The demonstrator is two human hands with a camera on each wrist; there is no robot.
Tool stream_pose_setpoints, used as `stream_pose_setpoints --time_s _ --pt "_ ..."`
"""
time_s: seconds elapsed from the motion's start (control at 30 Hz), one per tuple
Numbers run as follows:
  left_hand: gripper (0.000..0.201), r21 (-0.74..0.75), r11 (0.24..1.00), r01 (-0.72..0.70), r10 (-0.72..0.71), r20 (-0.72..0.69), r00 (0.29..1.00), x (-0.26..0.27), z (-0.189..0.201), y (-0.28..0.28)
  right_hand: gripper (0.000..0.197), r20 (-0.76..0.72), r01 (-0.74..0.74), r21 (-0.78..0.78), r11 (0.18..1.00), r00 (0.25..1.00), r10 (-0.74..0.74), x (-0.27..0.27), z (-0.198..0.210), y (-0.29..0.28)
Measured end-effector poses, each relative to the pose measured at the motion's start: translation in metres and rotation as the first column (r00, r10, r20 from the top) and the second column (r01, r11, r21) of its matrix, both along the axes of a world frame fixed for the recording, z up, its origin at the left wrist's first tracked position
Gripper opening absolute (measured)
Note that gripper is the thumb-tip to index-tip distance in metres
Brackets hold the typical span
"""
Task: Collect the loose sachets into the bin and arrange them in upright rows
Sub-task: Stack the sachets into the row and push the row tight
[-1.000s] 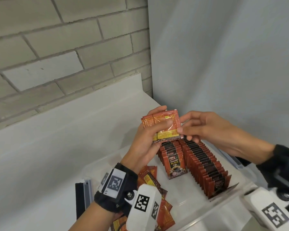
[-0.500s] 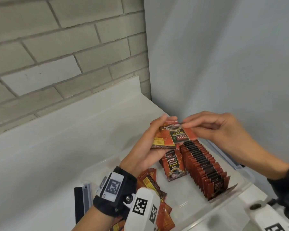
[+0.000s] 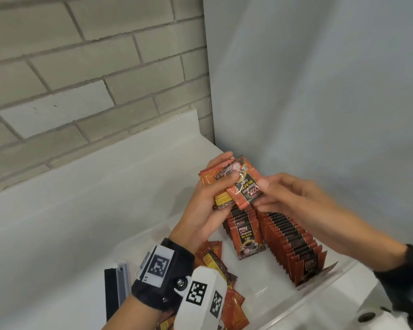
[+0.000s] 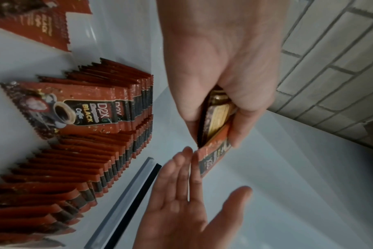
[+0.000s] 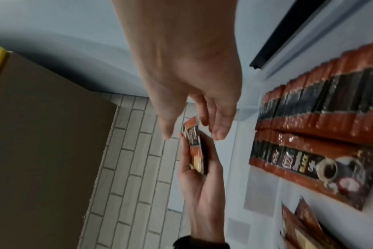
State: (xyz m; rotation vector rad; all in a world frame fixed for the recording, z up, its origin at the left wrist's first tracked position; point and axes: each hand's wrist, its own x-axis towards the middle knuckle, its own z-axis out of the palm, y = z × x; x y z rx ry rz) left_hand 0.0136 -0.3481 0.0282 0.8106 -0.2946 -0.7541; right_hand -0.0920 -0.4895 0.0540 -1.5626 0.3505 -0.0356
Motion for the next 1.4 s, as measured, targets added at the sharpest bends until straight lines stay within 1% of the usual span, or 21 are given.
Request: stream_pose_setpoints --time_s 0.07,0.2,0.3,0.37,0.43,0.5,0.53,0.57,0.6,0.63,0.7,0.77,0.87,0.97,1.03,1.07,1.1,1.17,1.2,1.27,1.4 --pt "0.043 -0.021 1.0 -0.013 0.013 0.01 1.0 -0.001 0.0 0.0 0.052 -0.032 -0.028 0.001 1.0 0.999 0.028 0.0 -0.002 0.007" --pt "0.046 -0.048 0.999 -0.024 0.026 0.029 0.999 -0.002 0.002 0.0 0.037 -0.028 0.039 0.087 0.995 0.999 -0.037 0.005 -0.006 0.009" --pt "0.043 -0.031 0.998 -0.046 0.048 0.044 0.998 -0.002 0.003 -0.001 0.036 -0.03 0.057 0.158 0.986 0.998 -0.053 0.009 -0.004 0.005" --pt "0.036 -0.019 0.997 -0.077 0.077 0.045 0.996 -0.002 0.004 -0.001 0.031 -0.026 0.043 0.177 0.983 0.999 -0.039 0.01 0.0 -0.001" --pt "0.028 -0.011 0.99 -0.14 0.141 0.04 0.989 0.001 0.004 -0.001 0.027 -0.026 -0.008 0.122 0.992 1.0 0.011 0.01 0.008 -0.01" --pt "0.021 -0.01 0.979 -0.205 0.206 0.02 0.978 0.004 0.003 0.001 0.024 -0.039 -0.102 -0.044 0.994 0.994 0.101 0.011 0.014 -0.02" --pt "0.018 -0.012 0.973 -0.231 0.231 0.006 0.973 0.005 0.002 0.002 0.022 -0.057 -0.162 -0.152 0.975 0.986 0.155 0.013 0.016 -0.023" --pt "0.016 -0.011 0.968 -0.251 0.251 -0.004 0.968 0.006 0.001 0.002 0.018 -0.083 -0.228 -0.273 0.935 0.974 0.213 0.014 0.017 -0.025" --pt "0.016 -0.003 0.964 -0.265 0.265 -0.01 0.964 0.007 0.0 0.002 0.012 -0.115 -0.296 -0.397 0.869 0.955 0.273 0.016 0.017 -0.025" --pt "0.016 0.004 0.961 -0.275 0.275 -0.016 0.961 0.007 0.0 0.002 0.007 -0.154 -0.36 -0.507 0.783 0.932 0.329 0.019 0.016 -0.024" --pt "0.016 0.006 0.958 -0.286 0.286 -0.033 0.958 0.007 0.0 0.002 0.012 -0.247 -0.463 -0.663 0.588 0.877 0.411 0.025 0.011 -0.017" --pt "0.017 0.005 0.956 -0.295 0.294 -0.05 0.954 0.007 0.001 0.003 0.017 -0.35 -0.554 -0.718 0.421 0.81 0.47 0.03 0.006 -0.007" --pt "0.017 0.016 0.955 -0.297 0.297 -0.05 0.953 0.008 0.0 0.003 0.011 -0.464 -0.626 -0.755 0.196 0.721 0.515 0.036 -0.004 0.006" --pt "0.017 0.032 0.953 -0.301 0.302 -0.055 0.952 0.008 -0.001 0.004 0.013 -0.515 -0.615 -0.789 0.016 0.675 0.529 0.04 -0.012 0.015" --pt "0.017 0.035 0.953 -0.301 0.302 -0.061 0.951 0.008 0.0 0.004 0.02 -0.571 -0.61 -0.784 -0.116 0.636 0.519 0.041 -0.018 0.019" --pt "0.017 0.037 0.953 -0.3 0.302 -0.064 0.951 0.008 0.0 0.004 0.024 -0.595 -0.595 -0.782 -0.186 0.624 0.506 0.041 -0.02 0.021" --pt "0.017 0.038 0.953 -0.3 0.302 -0.067 0.951 0.008 0.0 0.004 0.023 -0.6 -0.567 -0.788 -0.241 0.622 0.503 0.042 -0.02 0.022" --pt "0.017 0.04 0.952 -0.302 0.304 -0.071 0.95 0.008 0.0 0.004 0.008 -0.585 -0.489 -0.81 -0.324 0.636 0.503 0.045 -0.02 0.022" --pt "0.017 0.041 0.952 -0.305 0.307 -0.075 0.949 0.008 0.0 0.003 0.013 -0.577 -0.459 -0.817 -0.35 0.65 0.494 0.048 -0.02 0.021" --pt "0.016 0.04 0.95 -0.309 0.311 -0.085 0.947 0.008 0.0 0.003 0.014 -0.576 -0.435 -0.816 -0.38 0.664 0.476 0.052 -0.021 0.018" --pt "0.016 0.04 0.951 -0.307 0.309 -0.091 0.947 0.008 0.0 0.003 0.005 -0.589 -0.43 -0.806 -0.406 0.652 0.477 0.057 -0.021 0.015"
